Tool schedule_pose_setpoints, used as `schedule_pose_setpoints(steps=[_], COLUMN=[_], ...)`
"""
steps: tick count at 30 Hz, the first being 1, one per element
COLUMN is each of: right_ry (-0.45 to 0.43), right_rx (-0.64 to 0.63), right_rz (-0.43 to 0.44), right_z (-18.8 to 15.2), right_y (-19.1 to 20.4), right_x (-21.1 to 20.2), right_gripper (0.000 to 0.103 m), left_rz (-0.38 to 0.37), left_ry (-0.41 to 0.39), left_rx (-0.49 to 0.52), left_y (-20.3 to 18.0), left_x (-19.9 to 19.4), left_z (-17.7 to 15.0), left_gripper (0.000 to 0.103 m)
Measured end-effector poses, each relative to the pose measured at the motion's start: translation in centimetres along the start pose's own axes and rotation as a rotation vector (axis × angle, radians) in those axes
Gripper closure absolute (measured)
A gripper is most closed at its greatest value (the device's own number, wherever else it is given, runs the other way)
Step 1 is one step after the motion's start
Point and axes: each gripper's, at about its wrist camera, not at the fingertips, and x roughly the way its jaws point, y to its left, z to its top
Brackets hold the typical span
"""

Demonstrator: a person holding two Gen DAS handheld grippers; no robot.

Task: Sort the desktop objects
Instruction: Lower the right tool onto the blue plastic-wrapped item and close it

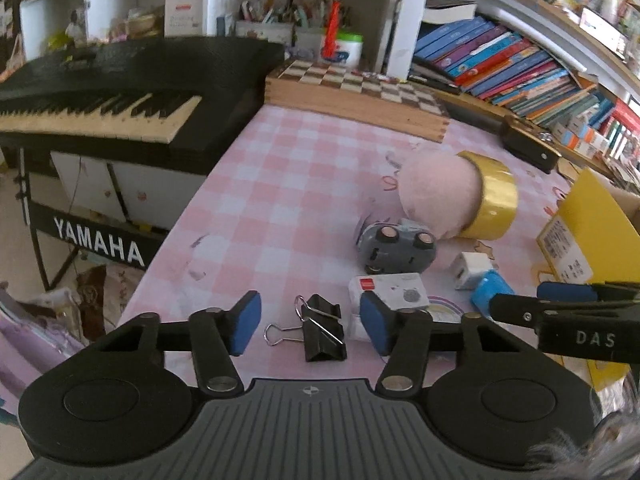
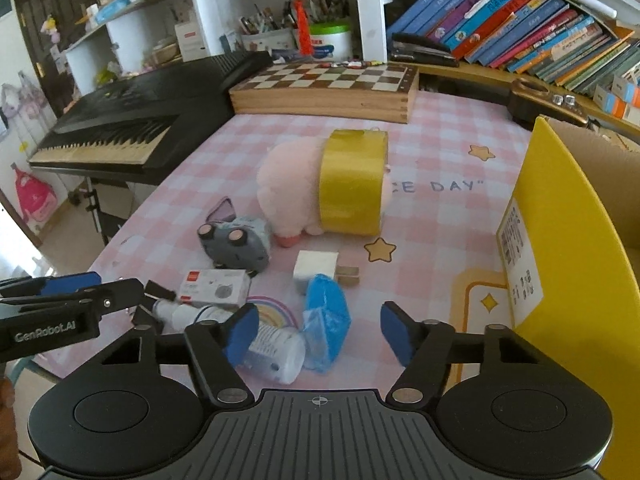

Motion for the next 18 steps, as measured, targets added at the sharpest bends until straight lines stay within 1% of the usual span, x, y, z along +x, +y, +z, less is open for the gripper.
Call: schedule_pose_setpoints(steps=[1,3,4,5,6,7,9,10,11,12,14,16,18], right_ry=[0.008,0.024,0.032,0.036,0.043,0.050,0.064,0.075,0.080,0.086,0.094,0.092,0.080], right_rx=[0.003,0.005,0.010,0.015,0.019,0.022,0.033,0.039,0.041,0.041,0.039,0.026,0.018], right_rz=[0.000,0.006,0.009,0.012,0.012,0.012,0.021,0.024,0.028,0.032,0.039,0.052,0.055], right_z=[0.1,0.2,0.2,0.2,0.2,0.2,0.3,0.3,0.3,0.3,0.2,0.3,0.3], right_y=[-0.1,-0.4,-0.5,-0.6,-0.8,-0.9,-1.1,-1.2,-1.3,-1.3,-1.3,-1.3,-1.2], right_x=[0.3,0.9,1.1,1.3,1.6,1.8,2.3,2.5,2.7,2.9,3.1,3.1,2.8], right_gripper=[0.039,0.041,0.042,0.043,0.043,0.043,0.043,0.043,0.045,0.048,0.065,0.077,0.077], left_rz=[-0.003,-0.020,-0.028,-0.035,-0.037,-0.038,-0.048,-0.049,-0.049,-0.052,-0.058,-0.063,-0.066], left_ry=[0.010,0.030,0.038,0.044,0.047,0.042,0.026,0.017,0.008,0.002,-0.004,-0.010,-0.015], left_rx=[-0.010,-0.031,-0.040,-0.047,-0.051,-0.053,-0.055,-0.054,-0.053,-0.058,-0.084,-0.109,-0.123], left_y=[0.1,0.3,0.4,0.4,0.4,0.4,0.3,0.4,0.4,0.5,0.8,1.2,1.4], left_x=[0.5,1.2,1.4,1.6,1.7,1.7,1.6,1.5,1.4,1.3,1.1,0.8,0.5], left_z=[0.1,0.1,0.0,0.0,-0.1,-0.1,-0.2,-0.1,0.0,0.2,0.4,0.4,0.5], left_gripper=[0.062,0.075,0.078,0.086,0.091,0.091,0.097,0.097,0.099,0.101,0.101,0.101,0.101])
